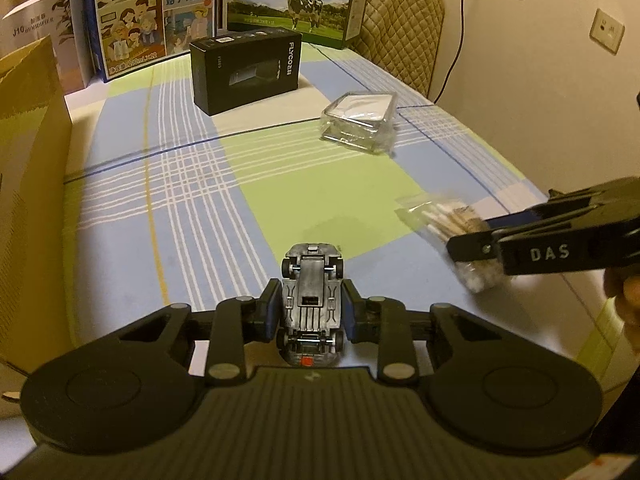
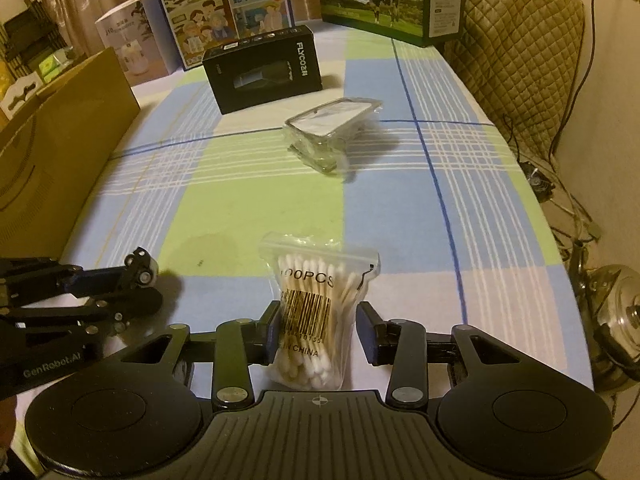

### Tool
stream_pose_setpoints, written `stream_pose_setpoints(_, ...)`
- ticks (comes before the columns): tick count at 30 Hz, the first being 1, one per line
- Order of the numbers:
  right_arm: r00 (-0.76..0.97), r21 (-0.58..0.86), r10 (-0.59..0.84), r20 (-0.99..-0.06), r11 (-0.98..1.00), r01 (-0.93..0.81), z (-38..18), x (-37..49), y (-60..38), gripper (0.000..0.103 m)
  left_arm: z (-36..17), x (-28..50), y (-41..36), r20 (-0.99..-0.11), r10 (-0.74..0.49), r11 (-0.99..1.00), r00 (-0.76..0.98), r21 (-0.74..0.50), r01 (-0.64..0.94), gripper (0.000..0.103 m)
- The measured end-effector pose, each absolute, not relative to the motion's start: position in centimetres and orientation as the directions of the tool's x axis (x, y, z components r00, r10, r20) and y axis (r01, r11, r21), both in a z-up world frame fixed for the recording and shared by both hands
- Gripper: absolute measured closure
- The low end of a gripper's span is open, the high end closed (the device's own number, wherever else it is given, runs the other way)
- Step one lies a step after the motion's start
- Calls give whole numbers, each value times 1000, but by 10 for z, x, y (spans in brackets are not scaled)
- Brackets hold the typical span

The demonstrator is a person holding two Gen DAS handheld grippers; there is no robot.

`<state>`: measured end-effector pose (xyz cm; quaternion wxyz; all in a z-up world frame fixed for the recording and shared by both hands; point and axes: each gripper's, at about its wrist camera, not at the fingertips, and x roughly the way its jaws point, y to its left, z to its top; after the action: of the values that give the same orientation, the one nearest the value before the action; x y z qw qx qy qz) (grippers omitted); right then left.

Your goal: Organize objects

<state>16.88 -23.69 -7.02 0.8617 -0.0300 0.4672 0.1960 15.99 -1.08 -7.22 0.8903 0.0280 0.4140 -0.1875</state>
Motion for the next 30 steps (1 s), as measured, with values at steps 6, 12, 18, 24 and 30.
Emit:
stream_pose_setpoints(6, 505, 99, 294, -811, 921, -377, -72, 169, -229, 58, -68, 159, -14, -736, -325, 926, 595, -118, 360, 77)
stream_pose_setpoints(12, 506, 94, 298, -810, 916, -390, -75, 168, -221, 35, -66, 160, -10, -729, -325, 928, 602, -124, 351, 77)
stream_pose_setpoints(18, 515, 60, 295, -805, 904, -424, -77, 168, -211, 35, -65, 162, -8, -722, -324, 931, 611, -130, 340, 77)
stream_pose_setpoints(24, 524, 1, 274, -806, 887, -462, -79, 163, -204, 57, -65, 162, -6, -721, -323, 933, 613, -134, 334, 77)
stream_pose_setpoints(30, 521, 27, 280, -806, 897, -441, -75, 166, -206, 82, -63, 162, -8, -718, -330, 930, 613, -135, 343, 77)
